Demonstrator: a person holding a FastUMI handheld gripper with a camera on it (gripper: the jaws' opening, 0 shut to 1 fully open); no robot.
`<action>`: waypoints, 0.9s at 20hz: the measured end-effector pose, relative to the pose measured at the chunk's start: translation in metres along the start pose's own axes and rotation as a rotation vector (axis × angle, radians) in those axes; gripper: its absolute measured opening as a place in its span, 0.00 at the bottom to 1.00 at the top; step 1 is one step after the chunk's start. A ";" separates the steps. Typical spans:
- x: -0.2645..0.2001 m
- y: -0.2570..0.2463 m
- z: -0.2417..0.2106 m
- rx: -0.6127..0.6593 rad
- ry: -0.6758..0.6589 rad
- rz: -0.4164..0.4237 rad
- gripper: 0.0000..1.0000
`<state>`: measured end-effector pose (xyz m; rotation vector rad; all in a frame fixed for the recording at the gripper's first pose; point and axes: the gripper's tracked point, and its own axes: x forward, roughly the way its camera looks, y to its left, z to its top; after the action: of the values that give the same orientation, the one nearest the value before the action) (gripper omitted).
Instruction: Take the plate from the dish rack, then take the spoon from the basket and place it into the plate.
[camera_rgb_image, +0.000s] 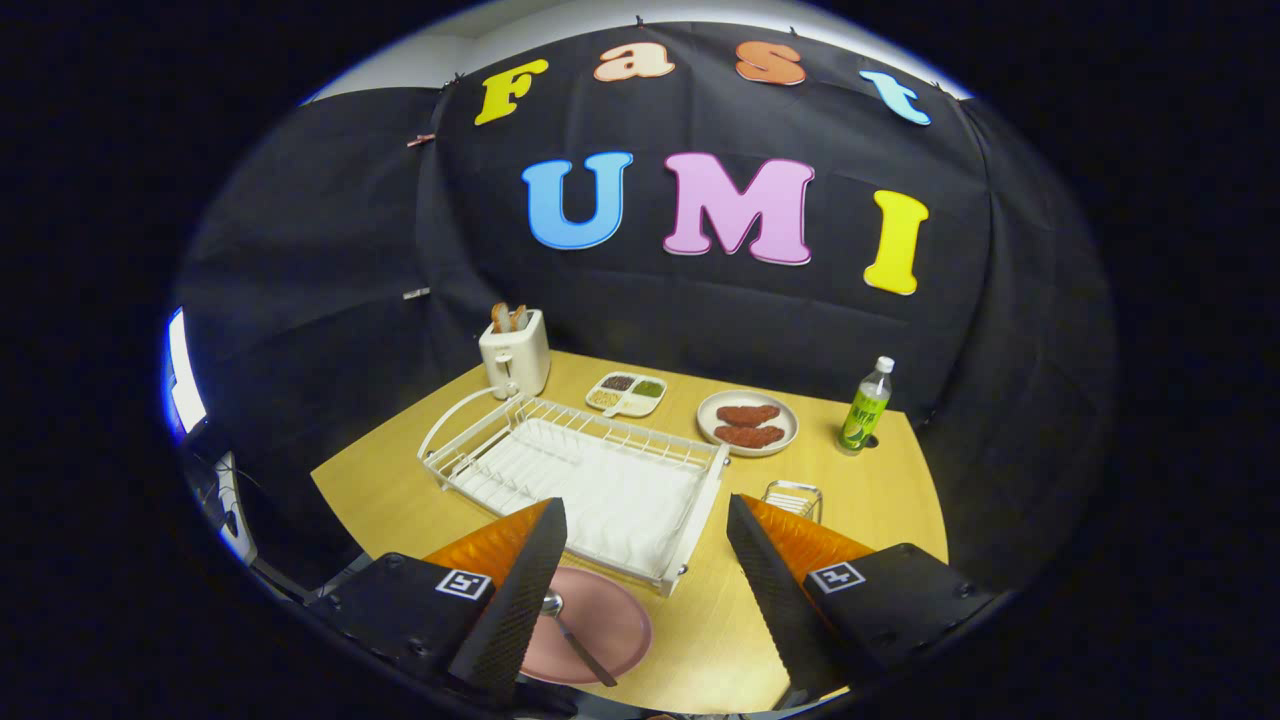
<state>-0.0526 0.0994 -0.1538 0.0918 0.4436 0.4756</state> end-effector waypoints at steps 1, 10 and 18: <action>-0.009 -0.007 0.012 0.009 -0.026 -0.025 0.99; -0.065 -0.026 0.035 -0.021 -0.142 -0.155 0.98; -0.067 -0.034 0.035 0.011 -0.139 -0.165 0.98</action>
<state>-0.0764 0.0389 -0.1027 0.0973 0.3147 0.3024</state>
